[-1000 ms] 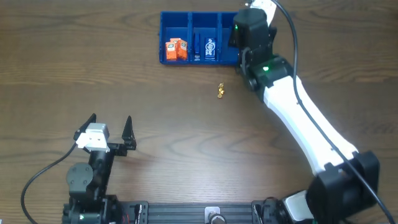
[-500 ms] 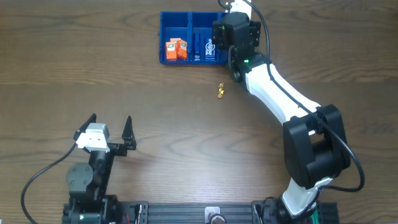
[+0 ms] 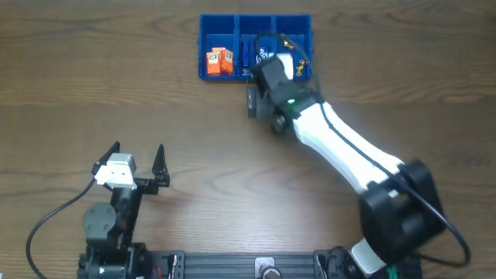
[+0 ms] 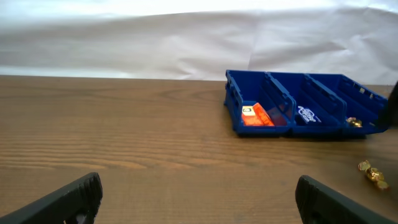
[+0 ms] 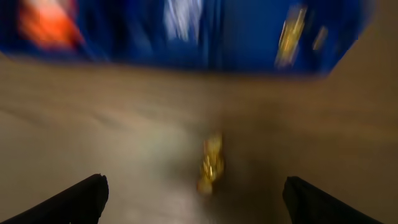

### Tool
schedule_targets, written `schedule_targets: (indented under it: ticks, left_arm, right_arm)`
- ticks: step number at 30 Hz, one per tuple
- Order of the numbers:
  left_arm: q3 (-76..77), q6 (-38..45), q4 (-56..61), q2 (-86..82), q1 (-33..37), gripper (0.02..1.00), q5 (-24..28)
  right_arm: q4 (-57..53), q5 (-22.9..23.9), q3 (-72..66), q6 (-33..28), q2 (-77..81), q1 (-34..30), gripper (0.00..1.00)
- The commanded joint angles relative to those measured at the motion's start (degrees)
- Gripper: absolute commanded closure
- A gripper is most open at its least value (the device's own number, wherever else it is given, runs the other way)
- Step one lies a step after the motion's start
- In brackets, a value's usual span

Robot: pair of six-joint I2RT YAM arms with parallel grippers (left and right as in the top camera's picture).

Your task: Sort Candies Into Trays

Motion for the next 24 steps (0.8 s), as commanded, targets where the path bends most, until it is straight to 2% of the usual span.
schedule_targets:
  ticks: [1, 4, 20, 24]
  left_arm:
    - [-1.3, 0.6, -1.7, -0.4, 0.2, 0.02, 1.4]
    - [-1.3, 0.6, -1.7, -0.4, 0.2, 0.02, 1.4]
    - [-1.3, 0.6, -1.7, -0.4, 0.2, 0.02, 1.4]
    - [-1.3, 0.6, -1.7, -0.4, 0.2, 0.02, 1.4]
  right_arm:
    - [-0.4, -2.2, -1.0, 4.9, 7.6, -0.5, 0.071]
    - [-0.5, -2.1, -1.0, 7.2, 9.9, -1.7, 0.075]
    - [5.9, 0.9, -1.2, 7.3, 13.2, -2.9, 0.132]
    - [6.6, 1.2, -1.2, 7.3, 14.1, -2.9, 0.207]
